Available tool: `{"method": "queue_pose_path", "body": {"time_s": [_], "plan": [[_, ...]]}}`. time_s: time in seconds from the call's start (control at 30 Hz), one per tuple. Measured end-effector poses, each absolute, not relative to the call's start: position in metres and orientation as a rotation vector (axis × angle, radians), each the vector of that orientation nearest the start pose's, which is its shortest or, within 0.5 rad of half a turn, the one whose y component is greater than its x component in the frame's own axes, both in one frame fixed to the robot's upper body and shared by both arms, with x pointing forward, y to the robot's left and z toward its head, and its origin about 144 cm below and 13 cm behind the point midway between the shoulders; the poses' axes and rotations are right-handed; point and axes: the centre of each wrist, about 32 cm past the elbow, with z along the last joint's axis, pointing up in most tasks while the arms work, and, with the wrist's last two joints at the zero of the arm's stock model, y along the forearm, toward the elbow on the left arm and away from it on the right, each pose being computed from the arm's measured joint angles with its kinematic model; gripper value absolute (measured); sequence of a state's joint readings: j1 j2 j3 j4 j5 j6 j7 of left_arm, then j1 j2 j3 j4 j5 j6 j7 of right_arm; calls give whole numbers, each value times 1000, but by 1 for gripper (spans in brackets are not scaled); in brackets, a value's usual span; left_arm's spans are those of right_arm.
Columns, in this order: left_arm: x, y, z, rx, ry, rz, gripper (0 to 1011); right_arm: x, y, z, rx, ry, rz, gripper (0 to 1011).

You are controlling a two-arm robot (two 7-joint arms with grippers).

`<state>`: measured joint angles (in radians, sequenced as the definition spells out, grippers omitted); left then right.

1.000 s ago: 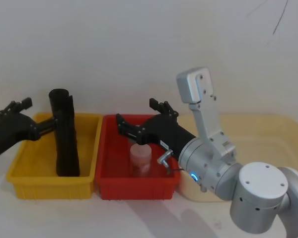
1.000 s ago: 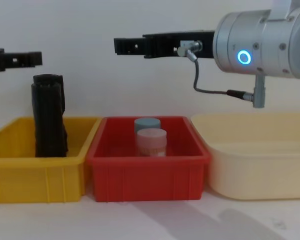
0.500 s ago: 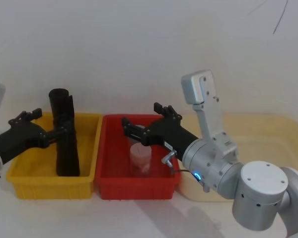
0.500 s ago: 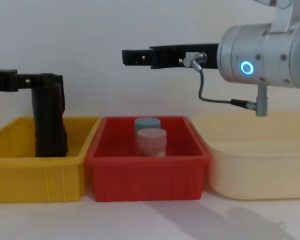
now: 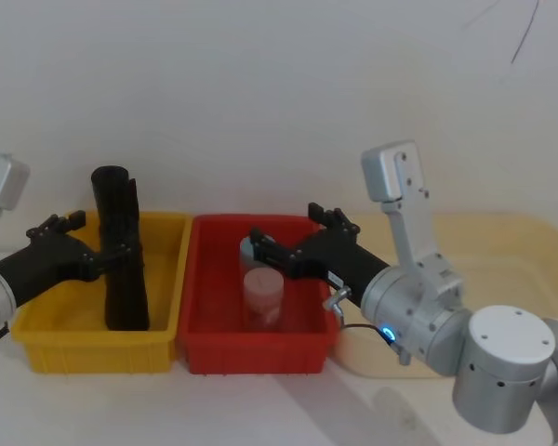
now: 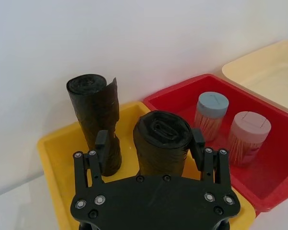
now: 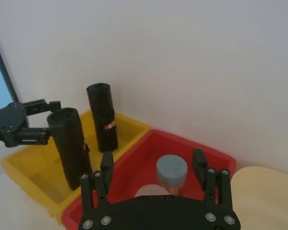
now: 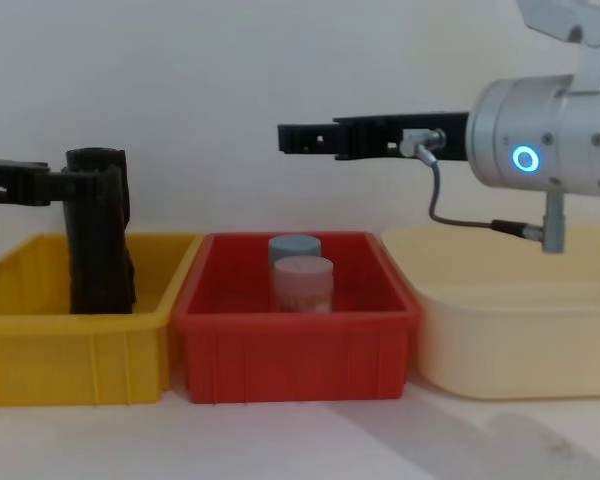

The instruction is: Pick up the garbage bag with the one hand and transfer it to the other hand.

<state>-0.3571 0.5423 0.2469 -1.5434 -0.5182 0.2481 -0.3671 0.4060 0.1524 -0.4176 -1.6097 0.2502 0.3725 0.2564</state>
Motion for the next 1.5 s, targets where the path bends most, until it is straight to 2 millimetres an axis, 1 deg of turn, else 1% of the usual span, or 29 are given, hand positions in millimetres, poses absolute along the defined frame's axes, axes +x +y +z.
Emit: {"method": "queue_pose_path", "body": {"time_s": [0.43,0.8,1.07,1.5], "plan": [[552,316,1262,136,16,973,1001,531,-152,1271,-71,-4,-906,1002],[559,316,1261,168,30,944,1001,531,-158,1265,-78,9,-888,1002],[562,317,1261,185,29,939,1001,537,-155,1265,-94,3,-847,1002],[563,317,1261,197,28,937,1002,558,-145,1259,-154,-13,-799,1002]]}}
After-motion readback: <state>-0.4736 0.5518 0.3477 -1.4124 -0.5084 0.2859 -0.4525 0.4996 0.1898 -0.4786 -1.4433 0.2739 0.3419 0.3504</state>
